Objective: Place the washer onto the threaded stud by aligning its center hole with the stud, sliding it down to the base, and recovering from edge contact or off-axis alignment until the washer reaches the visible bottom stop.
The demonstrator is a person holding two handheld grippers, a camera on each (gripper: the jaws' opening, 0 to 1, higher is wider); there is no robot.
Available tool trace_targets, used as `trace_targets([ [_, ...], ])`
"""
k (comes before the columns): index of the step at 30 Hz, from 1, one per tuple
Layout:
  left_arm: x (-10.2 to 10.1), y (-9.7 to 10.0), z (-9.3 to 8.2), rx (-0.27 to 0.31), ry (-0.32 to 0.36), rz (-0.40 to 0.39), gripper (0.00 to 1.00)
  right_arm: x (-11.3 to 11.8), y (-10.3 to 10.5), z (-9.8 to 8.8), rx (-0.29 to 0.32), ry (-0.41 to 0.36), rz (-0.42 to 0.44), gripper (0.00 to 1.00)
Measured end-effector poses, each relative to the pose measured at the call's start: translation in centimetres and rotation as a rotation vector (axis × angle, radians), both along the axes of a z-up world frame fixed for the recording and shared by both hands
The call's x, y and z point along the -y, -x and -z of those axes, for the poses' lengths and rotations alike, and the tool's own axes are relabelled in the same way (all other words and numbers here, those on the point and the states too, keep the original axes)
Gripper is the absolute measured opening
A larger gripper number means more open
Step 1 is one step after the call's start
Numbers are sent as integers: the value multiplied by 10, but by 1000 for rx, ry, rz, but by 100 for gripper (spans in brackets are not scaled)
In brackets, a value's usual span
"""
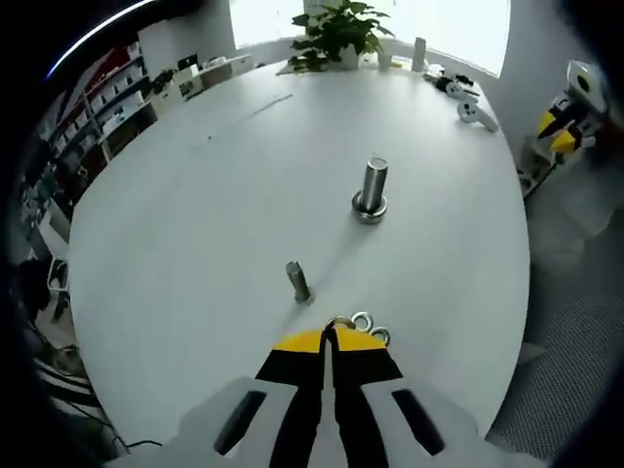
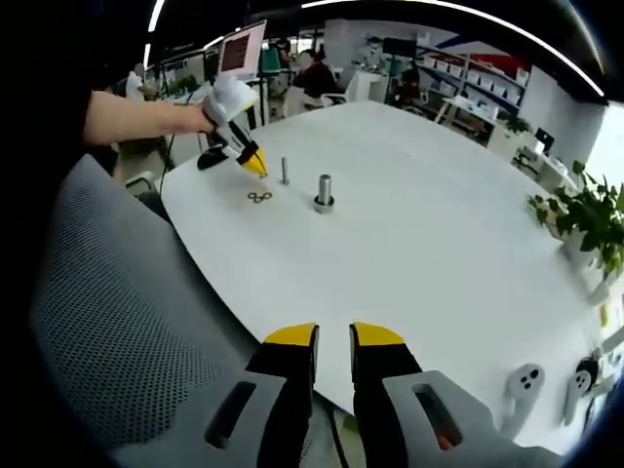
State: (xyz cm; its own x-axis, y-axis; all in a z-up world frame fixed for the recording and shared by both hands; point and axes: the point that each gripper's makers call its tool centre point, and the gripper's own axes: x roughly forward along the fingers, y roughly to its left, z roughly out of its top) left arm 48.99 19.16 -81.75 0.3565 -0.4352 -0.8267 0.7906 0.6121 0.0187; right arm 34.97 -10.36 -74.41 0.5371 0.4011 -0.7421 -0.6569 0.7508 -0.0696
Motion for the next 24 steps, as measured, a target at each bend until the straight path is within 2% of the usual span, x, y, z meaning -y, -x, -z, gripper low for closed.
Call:
trace_targets([
  [6, 5, -15, -26, 60, 15, -2, 0, 0, 0, 0, -1, -2, 6, 15],
  [10, 8, -29, -35, 91, 11, -4, 0, 0, 0, 0, -1, 0, 6, 15],
  [14, 13, -38, -30, 99, -3, 9, 0, 1, 0, 0, -1, -4, 13, 15],
  [15, 9, -43, -27, 119, -56, 43, 0, 1, 0, 0, -2, -5, 14, 15],
  [16, 8, -43, -25, 118, -75, 50, 0, 1, 0, 0, -3, -5, 15, 15],
  [19, 16, -42, -22, 83, -41, 47, 0, 1, 0, 0, -5, -10, 17, 15],
  [24, 16, -40, -19, 73, -52, 55, 0, 2, 0, 0, -7, -10, 20, 15],
])
